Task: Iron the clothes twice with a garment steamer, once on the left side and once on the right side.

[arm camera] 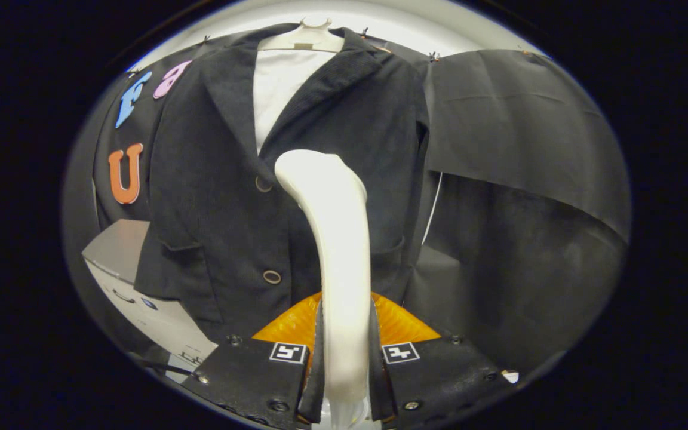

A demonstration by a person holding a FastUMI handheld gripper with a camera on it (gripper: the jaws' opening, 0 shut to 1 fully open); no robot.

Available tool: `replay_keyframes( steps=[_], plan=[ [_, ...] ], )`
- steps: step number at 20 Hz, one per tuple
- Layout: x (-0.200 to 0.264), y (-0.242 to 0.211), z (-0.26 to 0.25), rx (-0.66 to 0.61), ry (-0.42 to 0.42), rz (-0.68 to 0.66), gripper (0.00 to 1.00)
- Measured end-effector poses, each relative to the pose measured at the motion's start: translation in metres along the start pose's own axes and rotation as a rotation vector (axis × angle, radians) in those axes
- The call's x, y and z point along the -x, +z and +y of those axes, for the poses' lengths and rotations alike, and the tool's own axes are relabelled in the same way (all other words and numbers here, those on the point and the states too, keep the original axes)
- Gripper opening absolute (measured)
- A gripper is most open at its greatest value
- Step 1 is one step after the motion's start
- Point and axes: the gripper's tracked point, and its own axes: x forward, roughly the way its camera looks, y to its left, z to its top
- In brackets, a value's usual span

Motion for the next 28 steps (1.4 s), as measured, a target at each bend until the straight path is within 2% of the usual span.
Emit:
replay_keyframes(
  steps=[28],
  plan=[
    [-0.015, -0.139, 0.004, 0.046, -0.038, 0.190, 0.33]
  ],
)
